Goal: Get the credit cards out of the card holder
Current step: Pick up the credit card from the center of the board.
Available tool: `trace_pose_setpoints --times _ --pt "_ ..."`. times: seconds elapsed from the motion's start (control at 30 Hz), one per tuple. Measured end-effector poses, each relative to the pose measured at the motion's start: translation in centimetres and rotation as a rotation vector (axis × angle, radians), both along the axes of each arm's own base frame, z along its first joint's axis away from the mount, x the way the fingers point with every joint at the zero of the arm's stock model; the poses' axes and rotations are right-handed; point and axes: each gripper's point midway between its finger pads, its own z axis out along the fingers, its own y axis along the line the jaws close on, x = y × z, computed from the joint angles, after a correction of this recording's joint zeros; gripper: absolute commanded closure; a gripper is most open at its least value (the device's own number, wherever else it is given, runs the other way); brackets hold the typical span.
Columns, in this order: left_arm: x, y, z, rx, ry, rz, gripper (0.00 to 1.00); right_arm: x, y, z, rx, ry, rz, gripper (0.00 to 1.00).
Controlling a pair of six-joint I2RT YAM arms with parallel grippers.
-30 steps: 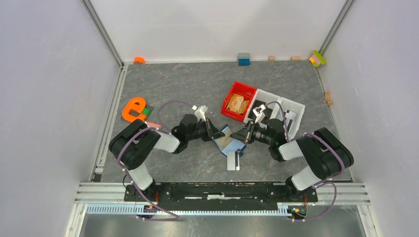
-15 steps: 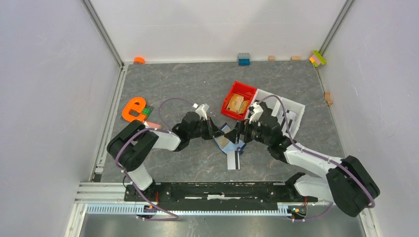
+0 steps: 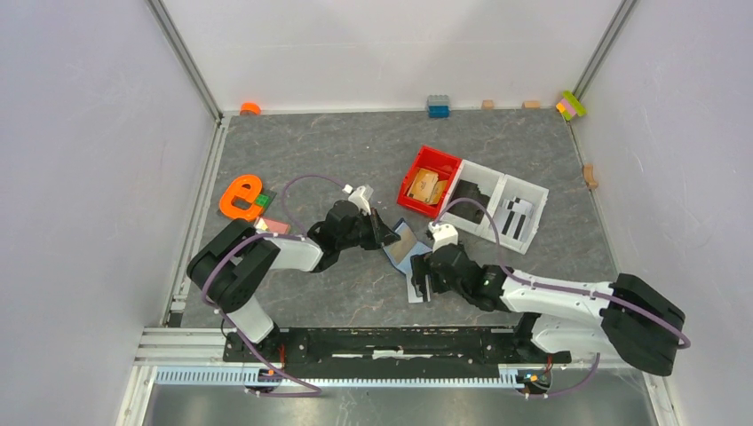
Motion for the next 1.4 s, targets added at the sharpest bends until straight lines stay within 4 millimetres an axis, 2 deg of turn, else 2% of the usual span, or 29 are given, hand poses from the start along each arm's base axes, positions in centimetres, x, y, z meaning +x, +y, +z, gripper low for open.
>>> trace_pose_setpoints --times 0.13,0.17,0.3,0.4,0.5,0.8,1.13,1.4 --pt "0.0 0.0 0.0 0.003 -0.001 0.002 0.98 -0.8 0.1 -0.9 -0.068 0.007 -0.025 0.02" --pt "0.0 0.0 0.0 0.003 -0.001 0.003 0.98 -1.0 0.4 -1.5 -0.116 0.010 -0.021 0.02" --pt "0.0 0.0 -0.1 0.004 -0.002 0.005 0.98 -0.9 2.6 -1.3 -0.159 -0.005 -0.026 0.02" --pt "0.0 0.0 -0.1 0.005 -0.002 0.004 0.98 -1.1 3.3 -1.5 -0.183 -0.017 -0.037 0.02" --pt "0.0 0.0 -0.1 0.005 -0.002 0.004 0.98 -0.9 3.3 -1.9 -0.196 -0.019 -0.066 0.05" --pt "0.0 0.0 -0.1 0.004 -0.002 0.004 0.98 -0.3 3.3 -1.9 -0.207 -0.031 -0.128 0.28" --pt "-0.1 0.1 0.0 0.010 0.001 0.006 0.98 -0.6 3.2 -1.8 -0.209 -0.032 -0.129 0.40" --pt "-0.1 0.1 0.0 0.011 0.002 0.007 0.98 -0.8 2.6 -1.3 -0.222 -0.043 -0.106 0.41"
